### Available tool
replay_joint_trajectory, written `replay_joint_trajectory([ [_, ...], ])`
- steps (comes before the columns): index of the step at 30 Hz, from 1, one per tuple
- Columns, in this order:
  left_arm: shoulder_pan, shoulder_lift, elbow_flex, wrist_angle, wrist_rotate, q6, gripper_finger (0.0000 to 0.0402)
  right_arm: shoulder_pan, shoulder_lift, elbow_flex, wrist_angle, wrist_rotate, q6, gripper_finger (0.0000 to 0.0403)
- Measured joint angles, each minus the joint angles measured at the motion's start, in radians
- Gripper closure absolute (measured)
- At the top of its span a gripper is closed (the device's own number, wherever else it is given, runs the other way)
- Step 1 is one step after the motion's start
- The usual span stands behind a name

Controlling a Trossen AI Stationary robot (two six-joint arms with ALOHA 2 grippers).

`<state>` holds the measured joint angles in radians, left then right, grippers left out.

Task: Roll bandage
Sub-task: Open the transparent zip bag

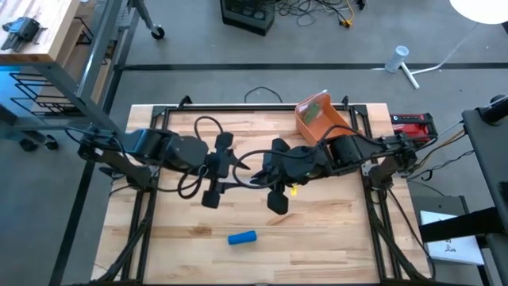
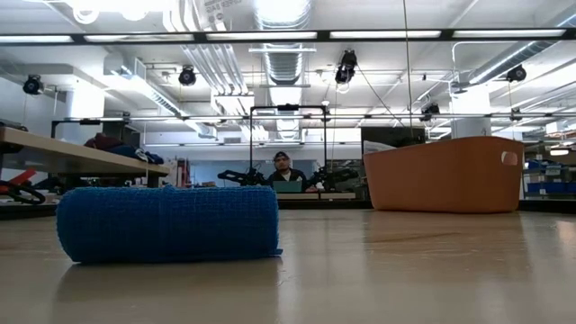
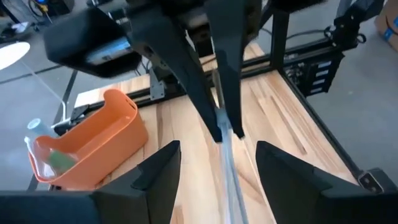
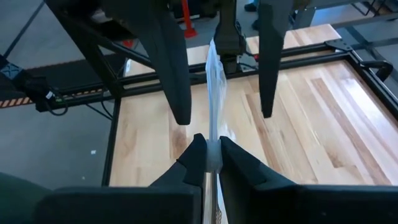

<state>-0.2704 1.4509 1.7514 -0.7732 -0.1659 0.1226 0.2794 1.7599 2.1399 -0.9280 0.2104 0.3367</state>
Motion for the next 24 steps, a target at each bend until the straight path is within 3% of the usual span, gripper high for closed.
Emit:
replay_joint_trajectory([
  [3,0.003,0.011,0.000,-0.016,-0.007,-0.009,0.0205,0.000,0.000,0.000,0.001,0.000,0.002,0.0378],
  [6,0.012,0.023,0.000,-0.039,-0.011,-0.020,0.0232,0.000,0.000,0.000,0.002,0.000,0.003,0.0377],
  [13,0.019,0.031,0.000,-0.057,-0.017,-0.034,0.0383,0.000,0.000,0.000,-0.001,0.000,0.001,0.0379],
  [24,0.019,-0.016,0.000,-0.143,-0.016,-0.090,0.0401,0.004,-0.033,0.000,-0.048,0.001,-0.022,0.0381],
])
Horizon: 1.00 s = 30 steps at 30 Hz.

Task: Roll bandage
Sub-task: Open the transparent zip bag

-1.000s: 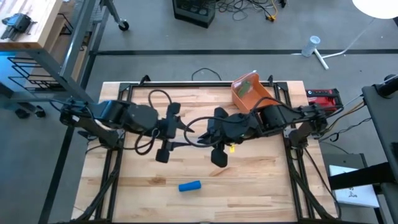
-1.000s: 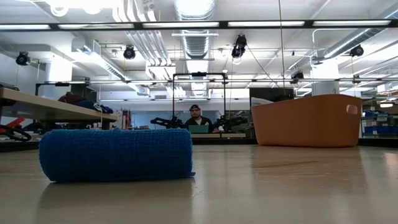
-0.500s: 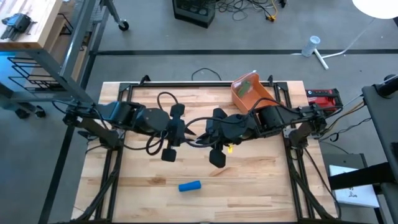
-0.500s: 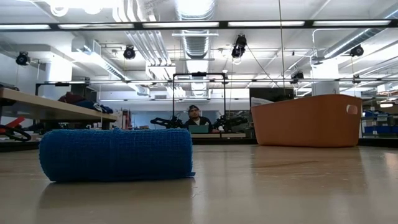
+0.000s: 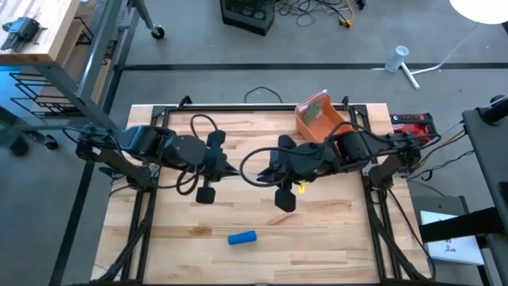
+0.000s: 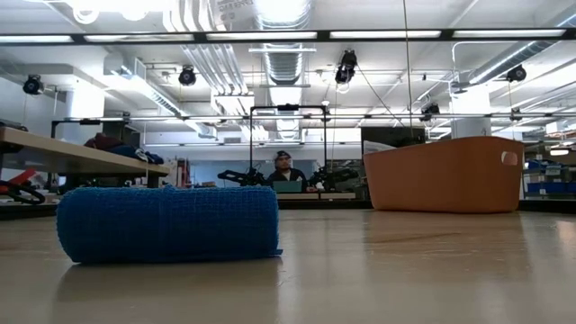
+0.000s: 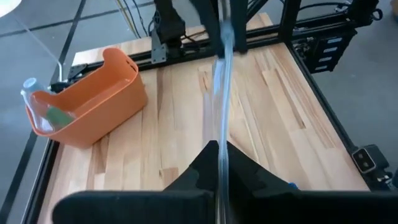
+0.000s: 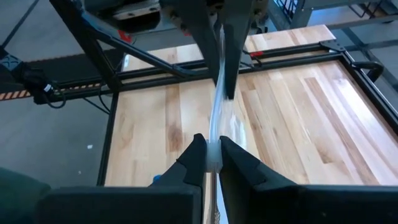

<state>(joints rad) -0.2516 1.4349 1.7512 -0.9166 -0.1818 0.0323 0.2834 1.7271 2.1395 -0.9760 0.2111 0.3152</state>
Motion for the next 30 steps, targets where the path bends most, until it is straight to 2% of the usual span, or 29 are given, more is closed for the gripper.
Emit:
replay_joint_trajectory([
  [7,0.000,-0.013,0.000,-0.061,-0.002,-0.016,0.0401,0.000,-0.015,0.000,-0.022,0.001,0.006,0.0369],
  [14,0.000,-0.014,0.000,-0.075,-0.002,-0.021,0.0401,0.000,-0.020,0.000,-0.030,0.033,0.012,0.0384],
  [20,-0.005,-0.027,0.000,-0.106,-0.003,-0.045,0.0401,0.000,-0.021,0.000,-0.133,0.078,0.051,0.0374],
  [30,-0.010,-0.084,0.000,-0.129,-0.002,-0.068,0.0401,0.000,-0.031,0.000,-0.141,0.079,0.041,0.0384],
])
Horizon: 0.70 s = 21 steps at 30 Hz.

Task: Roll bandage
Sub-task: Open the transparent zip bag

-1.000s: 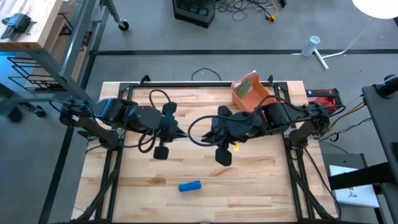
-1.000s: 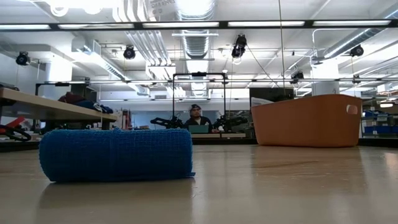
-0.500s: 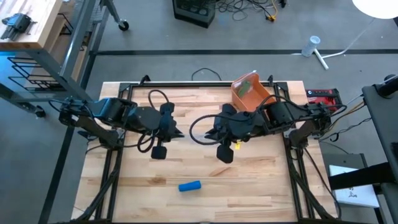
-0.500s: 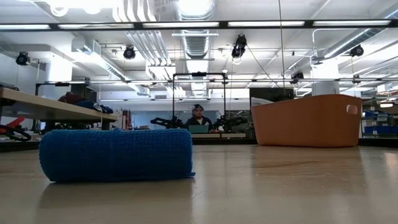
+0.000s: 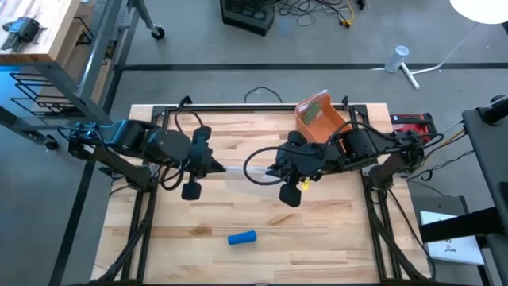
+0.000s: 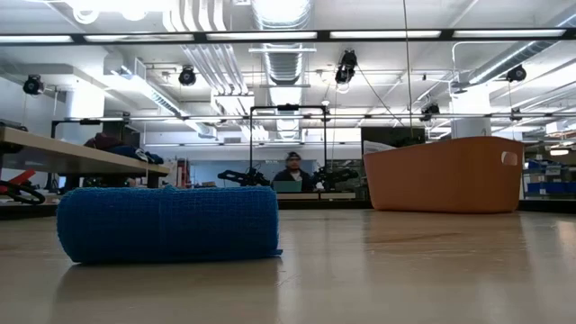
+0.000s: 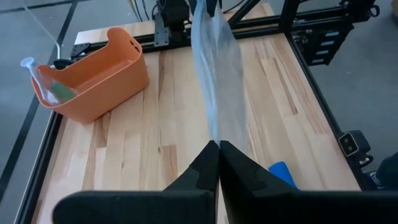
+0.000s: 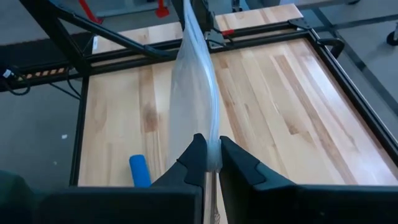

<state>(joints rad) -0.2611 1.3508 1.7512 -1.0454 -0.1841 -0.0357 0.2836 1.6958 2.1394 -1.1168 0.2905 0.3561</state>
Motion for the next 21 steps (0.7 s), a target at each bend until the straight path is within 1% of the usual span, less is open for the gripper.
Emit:
replay_joint_trajectory([
  [2,0.000,-0.002,0.000,0.001,0.000,0.000,0.0399,0.000,0.000,0.000,0.000,0.000,0.000,0.0381],
  [5,0.000,-0.001,0.000,0.002,0.000,0.006,0.0383,0.000,0.000,0.000,0.008,-0.001,0.000,0.0375],
  [14,0.000,0.031,-0.001,0.035,0.000,0.037,0.0302,0.000,0.000,0.000,0.052,-0.006,-0.008,0.0382],
  [16,0.000,0.034,-0.003,0.035,0.000,0.035,0.0292,0.000,0.000,0.000,0.052,-0.006,-0.008,0.0378],
  [18,0.000,0.035,-0.004,0.035,-0.005,0.029,0.0300,0.000,0.000,0.000,0.052,-0.006,-0.008,0.0375],
  [19,0.000,0.035,-0.004,0.036,-0.013,0.027,0.0312,0.000,0.000,0.000,0.052,-0.006,-0.008,0.0375],
  [21,0.000,0.035,-0.004,0.036,-0.016,0.027,0.0349,0.000,0.000,0.000,0.052,-0.006,-0.006,0.0377],
])
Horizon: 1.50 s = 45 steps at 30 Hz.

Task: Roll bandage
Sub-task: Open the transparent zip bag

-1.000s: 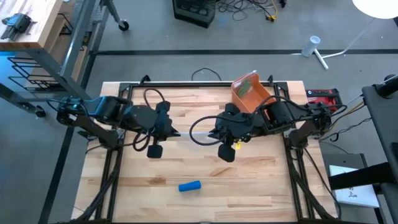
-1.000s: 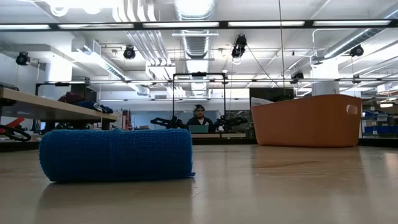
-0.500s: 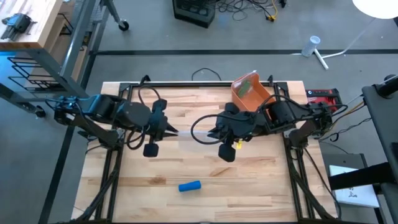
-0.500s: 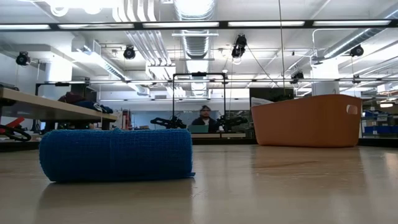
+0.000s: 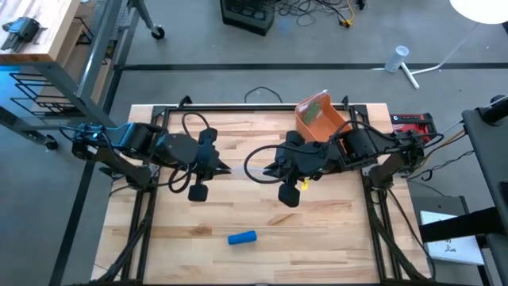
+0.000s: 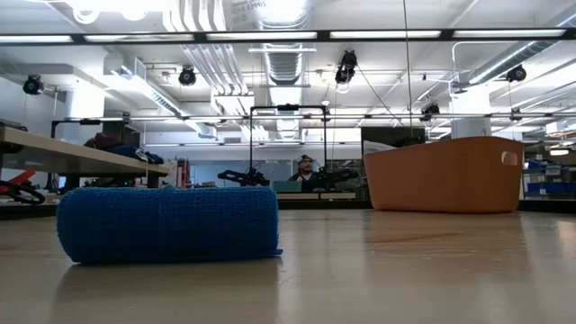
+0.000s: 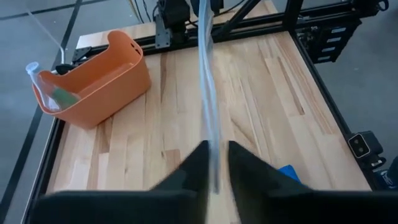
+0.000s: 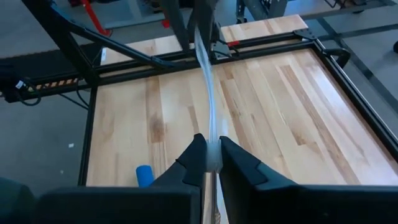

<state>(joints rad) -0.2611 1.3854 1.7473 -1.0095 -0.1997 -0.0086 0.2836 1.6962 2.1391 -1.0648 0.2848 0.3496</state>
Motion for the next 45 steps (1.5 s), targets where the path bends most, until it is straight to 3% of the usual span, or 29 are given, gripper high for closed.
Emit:
replay_joint_trajectory([
  [2,0.000,0.000,0.000,0.000,0.000,-0.001,0.0386,0.000,0.000,0.000,0.000,0.000,-0.001,0.0381],
  [6,0.000,0.000,0.000,-0.002,-0.024,-0.004,0.0398,0.000,0.000,0.000,0.000,0.000,-0.001,0.0379],
  [32,0.000,-0.052,-0.002,-0.064,-0.056,-0.009,0.0401,0.008,-0.052,0.000,-0.111,-0.034,0.077,0.0372],
  [45,0.000,-0.061,-0.002,-0.068,-0.074,-0.009,0.0401,0.007,-0.107,0.000,-0.103,0.006,0.076,0.0260],
])
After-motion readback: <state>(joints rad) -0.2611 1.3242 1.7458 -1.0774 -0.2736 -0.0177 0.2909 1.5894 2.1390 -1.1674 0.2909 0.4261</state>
